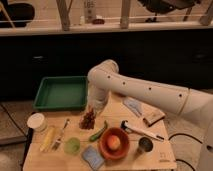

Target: Place grapes in plastic cup

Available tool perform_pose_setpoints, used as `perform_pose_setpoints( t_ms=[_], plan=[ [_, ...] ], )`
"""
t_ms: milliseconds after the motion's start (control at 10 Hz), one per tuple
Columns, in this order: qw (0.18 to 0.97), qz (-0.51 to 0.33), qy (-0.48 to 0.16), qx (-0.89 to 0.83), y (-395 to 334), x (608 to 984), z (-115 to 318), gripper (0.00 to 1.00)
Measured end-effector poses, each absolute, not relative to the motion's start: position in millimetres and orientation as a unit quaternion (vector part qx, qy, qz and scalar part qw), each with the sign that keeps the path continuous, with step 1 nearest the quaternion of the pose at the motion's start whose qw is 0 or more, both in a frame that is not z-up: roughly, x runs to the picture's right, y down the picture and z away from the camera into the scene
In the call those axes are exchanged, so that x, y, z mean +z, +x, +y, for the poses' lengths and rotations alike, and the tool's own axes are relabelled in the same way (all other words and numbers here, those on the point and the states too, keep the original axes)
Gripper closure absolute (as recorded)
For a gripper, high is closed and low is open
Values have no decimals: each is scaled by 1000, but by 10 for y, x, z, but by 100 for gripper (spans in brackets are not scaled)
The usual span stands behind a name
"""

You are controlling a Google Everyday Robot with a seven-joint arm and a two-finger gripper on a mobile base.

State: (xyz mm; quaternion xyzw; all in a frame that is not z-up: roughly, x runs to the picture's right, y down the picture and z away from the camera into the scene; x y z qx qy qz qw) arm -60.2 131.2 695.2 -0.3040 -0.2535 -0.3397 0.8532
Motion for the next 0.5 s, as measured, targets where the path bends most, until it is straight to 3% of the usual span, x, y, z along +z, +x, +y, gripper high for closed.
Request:
perform_pose_setpoints(
  t_ms=[500],
  plan=[
    [830, -273, -304, -380, -879, 6810, 1622, 99]
  ],
)
